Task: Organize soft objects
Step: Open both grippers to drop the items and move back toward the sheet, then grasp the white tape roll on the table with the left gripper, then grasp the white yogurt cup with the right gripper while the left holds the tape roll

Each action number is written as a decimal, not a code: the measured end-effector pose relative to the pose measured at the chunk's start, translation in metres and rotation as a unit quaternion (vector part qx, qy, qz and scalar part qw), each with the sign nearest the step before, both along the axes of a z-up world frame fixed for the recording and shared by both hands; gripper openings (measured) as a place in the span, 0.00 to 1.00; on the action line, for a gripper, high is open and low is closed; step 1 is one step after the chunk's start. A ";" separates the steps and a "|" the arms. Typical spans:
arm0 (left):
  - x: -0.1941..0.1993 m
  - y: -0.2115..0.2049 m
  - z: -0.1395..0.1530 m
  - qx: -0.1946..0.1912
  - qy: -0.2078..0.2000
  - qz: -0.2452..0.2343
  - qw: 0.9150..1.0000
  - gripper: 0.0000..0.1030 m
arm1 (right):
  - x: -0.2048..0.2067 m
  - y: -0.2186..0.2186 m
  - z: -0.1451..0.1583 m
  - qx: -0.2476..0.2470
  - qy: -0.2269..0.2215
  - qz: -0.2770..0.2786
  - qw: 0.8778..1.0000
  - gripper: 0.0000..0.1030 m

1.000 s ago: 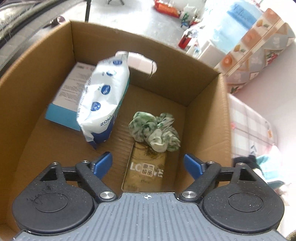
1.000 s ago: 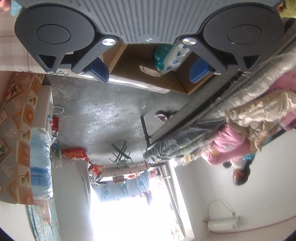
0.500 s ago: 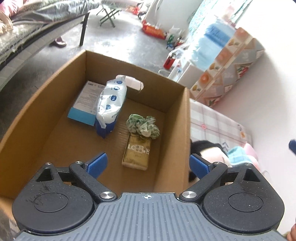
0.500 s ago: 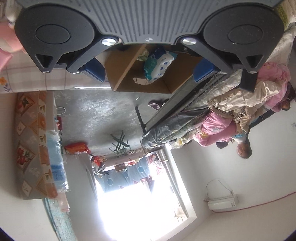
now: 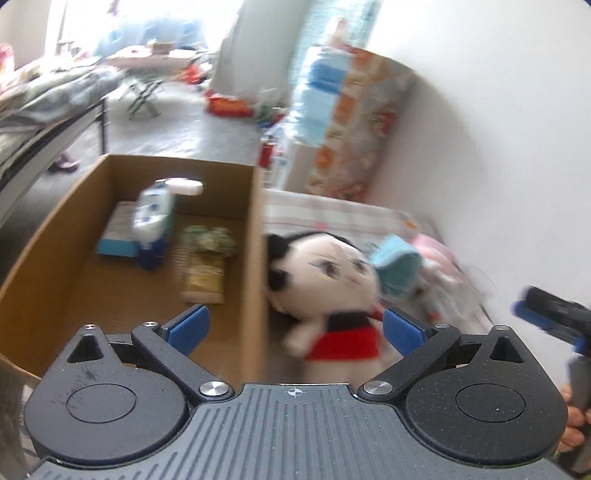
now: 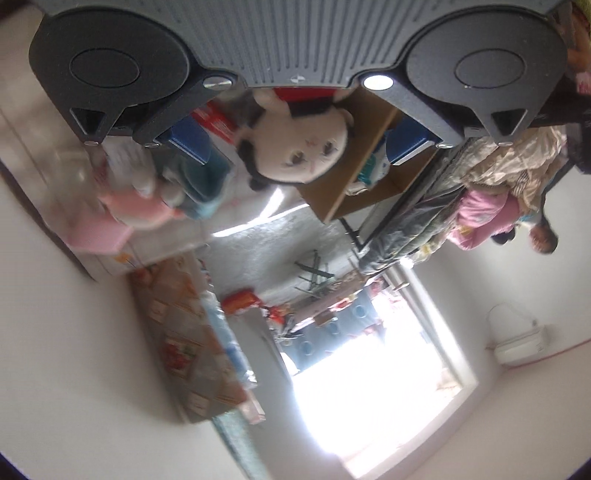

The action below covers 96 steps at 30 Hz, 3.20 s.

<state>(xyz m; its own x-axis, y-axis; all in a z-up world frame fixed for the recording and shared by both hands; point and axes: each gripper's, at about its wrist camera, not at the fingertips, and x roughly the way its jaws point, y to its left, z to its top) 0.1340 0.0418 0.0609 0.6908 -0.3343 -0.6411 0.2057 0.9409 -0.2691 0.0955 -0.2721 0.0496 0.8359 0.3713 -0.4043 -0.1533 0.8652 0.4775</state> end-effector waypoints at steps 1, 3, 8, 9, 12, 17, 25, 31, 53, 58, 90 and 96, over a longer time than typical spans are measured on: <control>-0.007 -0.009 0.000 0.004 -0.005 -0.016 1.000 0.98 | -0.005 -0.005 -0.008 0.006 0.006 -0.008 1.000 1.00; -0.017 -0.027 -0.001 0.011 -0.013 -0.045 0.999 0.99 | -0.014 -0.015 -0.023 0.021 0.015 -0.024 0.999 1.00; -0.028 -0.070 -0.014 0.015 -0.019 -0.112 0.993 0.99 | -0.027 -0.035 -0.059 0.056 0.031 -0.060 0.996 0.98; -0.029 -0.078 -0.017 0.014 -0.020 -0.122 0.992 0.99 | -0.030 -0.039 -0.065 0.064 0.033 -0.064 0.995 0.97; -0.028 -0.104 -0.030 0.026 -0.023 -0.147 0.989 0.98 | -0.031 -0.048 -0.081 0.075 0.040 -0.065 0.994 0.88; -0.025 -0.149 -0.059 0.065 -0.035 -0.185 0.980 0.87 | -0.030 -0.061 -0.096 0.081 0.046 -0.063 0.994 0.74; -0.001 -0.205 -0.102 0.157 -0.002 -0.223 0.962 0.56 | -0.033 -0.074 -0.117 0.086 0.050 -0.059 0.993 0.74; 0.036 -0.227 -0.128 0.196 0.041 -0.216 0.956 0.45 | -0.039 -0.096 -0.125 0.112 0.044 -0.080 0.989 0.74; 0.058 -0.230 -0.129 0.117 0.126 -0.226 0.959 0.49 | -0.047 -0.117 -0.131 0.133 0.043 -0.097 0.985 0.79; 0.037 -0.227 -0.128 0.087 0.120 -0.252 0.956 0.50 | -0.049 -0.119 -0.130 0.130 0.044 -0.101 0.985 0.79; 0.033 -0.216 -0.133 0.145 0.081 -0.192 0.967 0.50 | 0.117 -0.084 -0.141 -0.079 0.111 -0.034 0.990 0.50; 0.031 -0.212 -0.132 0.136 0.086 -0.194 0.968 0.48 | 0.077 -0.090 -0.137 -0.059 0.119 -0.028 0.991 0.50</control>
<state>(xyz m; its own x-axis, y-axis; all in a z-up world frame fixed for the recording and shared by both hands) 0.1647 -0.1700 -0.0713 0.4219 -0.3497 -0.8365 0.5324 0.8424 -0.0837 0.1725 -0.3623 -0.0877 0.7293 0.2648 -0.6308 0.0019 0.9213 0.3889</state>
